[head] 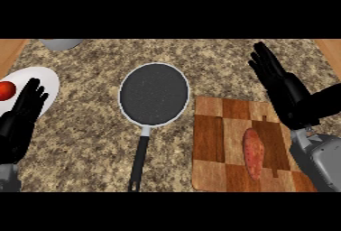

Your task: Pick the sweet potato from the cutting board and place it in the pan

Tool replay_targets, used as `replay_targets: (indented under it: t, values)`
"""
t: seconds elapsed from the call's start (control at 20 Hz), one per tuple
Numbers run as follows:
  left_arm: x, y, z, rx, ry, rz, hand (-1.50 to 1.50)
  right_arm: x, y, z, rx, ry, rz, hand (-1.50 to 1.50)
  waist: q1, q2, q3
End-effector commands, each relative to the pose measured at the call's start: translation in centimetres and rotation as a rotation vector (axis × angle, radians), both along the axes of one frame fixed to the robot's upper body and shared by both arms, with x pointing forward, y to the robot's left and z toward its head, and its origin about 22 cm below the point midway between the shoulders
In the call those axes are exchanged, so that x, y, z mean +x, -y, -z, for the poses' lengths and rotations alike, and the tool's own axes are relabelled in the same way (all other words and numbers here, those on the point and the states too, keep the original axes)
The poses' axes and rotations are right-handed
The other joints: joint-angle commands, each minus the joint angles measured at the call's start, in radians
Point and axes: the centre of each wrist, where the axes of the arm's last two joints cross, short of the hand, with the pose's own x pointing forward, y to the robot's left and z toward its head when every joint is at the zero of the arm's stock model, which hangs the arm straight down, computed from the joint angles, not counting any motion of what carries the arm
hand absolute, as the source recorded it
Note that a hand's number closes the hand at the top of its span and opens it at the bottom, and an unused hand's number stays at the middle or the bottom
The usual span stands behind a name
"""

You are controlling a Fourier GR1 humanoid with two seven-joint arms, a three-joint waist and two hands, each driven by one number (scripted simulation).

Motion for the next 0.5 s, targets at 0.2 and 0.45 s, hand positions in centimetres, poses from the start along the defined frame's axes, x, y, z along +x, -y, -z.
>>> replay_targets:
  t: [0.2, 0.45]
  values:
    - [-1.1, -3.9, 3.2, 0.162, -0.245, -0.190, 0.00, -1.2, -0.4, -2.0, 0.208, 0.107, -0.270, -1.50, -0.012, 0.017, 0.007]
    - [-2.1, -4.7, 4.3, 0.137, -0.335, -0.242, 0.00, -1.0, 8.4, 1.5, -0.102, 0.086, 0.428, 1.50, -0.080, 0.019, 0.006]
